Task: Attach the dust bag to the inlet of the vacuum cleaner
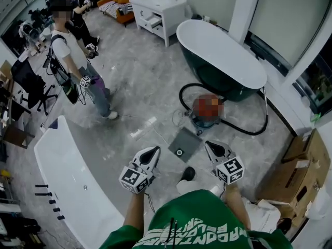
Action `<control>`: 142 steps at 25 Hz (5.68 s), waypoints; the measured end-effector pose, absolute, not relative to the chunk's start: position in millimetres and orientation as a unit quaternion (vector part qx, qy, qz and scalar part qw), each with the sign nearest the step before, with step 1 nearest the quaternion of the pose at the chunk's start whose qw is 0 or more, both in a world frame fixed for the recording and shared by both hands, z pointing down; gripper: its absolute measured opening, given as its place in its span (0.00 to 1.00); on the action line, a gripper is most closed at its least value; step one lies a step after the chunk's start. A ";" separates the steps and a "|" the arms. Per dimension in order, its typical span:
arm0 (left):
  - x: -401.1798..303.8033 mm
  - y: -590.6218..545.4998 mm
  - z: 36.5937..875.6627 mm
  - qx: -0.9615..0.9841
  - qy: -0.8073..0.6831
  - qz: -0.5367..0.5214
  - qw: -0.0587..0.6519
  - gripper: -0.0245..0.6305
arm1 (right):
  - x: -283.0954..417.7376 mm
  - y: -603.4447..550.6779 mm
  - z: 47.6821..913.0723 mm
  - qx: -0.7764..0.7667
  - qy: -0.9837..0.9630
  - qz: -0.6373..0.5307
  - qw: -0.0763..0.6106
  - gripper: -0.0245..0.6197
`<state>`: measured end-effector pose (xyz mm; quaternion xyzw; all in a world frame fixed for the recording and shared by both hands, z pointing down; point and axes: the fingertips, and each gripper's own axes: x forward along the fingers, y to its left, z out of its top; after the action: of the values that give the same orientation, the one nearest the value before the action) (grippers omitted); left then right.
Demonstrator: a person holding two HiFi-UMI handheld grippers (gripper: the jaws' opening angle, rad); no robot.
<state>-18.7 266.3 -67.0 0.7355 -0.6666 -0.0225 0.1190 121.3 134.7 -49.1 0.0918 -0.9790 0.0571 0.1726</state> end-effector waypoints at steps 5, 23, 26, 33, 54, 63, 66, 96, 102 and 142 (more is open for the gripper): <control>-32.9 228.9 -59.1 0.739 -0.660 -0.007 0.134 0.03 | 104.8 99.6 -41.9 0.091 -0.979 0.070 0.166 0.05; -3.4 95.4 -54.4 0.795 -0.585 0.082 0.139 0.03 | 130.8 -14.9 -33.7 0.133 -0.977 0.117 0.116 0.05; 11.7 74.2 -53.1 0.815 -0.556 0.089 0.136 0.03 | 140.6 -18.8 -31.4 0.150 -0.975 0.120 0.108 0.05; 45.1 44.8 -46.7 0.857 -0.490 0.091 0.134 0.03 | 177.2 -22.4 -20.4 0.206 -0.962 0.136 0.114 0.05; -77.8 1.1 -42.5 0.931 -0.344 0.037 0.118 0.03 | 65.1 -12.2 -29.8 0.352 -0.916 0.109 0.162 0.05; -132.1 -6.3 -34.1 0.935 -0.333 0.017 0.119 0.03 | 3.1 -15.3 -30.9 0.350 -0.913 0.094 0.186 0.05; -140.8 -4.5 -29.6 0.936 -0.332 0.010 0.120 0.03 | -3.6 -12.8 -28.9 0.350 -0.913 0.090 0.192 0.05; -49.4 -90.9 21.4 0.928 -0.340 0.077 0.127 0.03 | 99.5 -102.1 21.1 0.333 -0.918 0.119 0.180 0.05; -38.6 -113.0 39.3 0.929 -0.338 0.079 0.129 0.03 | 113.4 -121.4 40.5 0.334 -0.916 0.124 0.183 0.05; -32.3 -227.5 477.3 0.972 -0.231 0.018 0.028 0.03 | 72.1 -268.7 507.3 0.268 -0.954 0.003 0.133 0.05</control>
<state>-32.3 -227.5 477.3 0.9723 -0.2313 0.0177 0.0278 72.1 -268.7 507.3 0.2676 -0.9543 0.0030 0.1331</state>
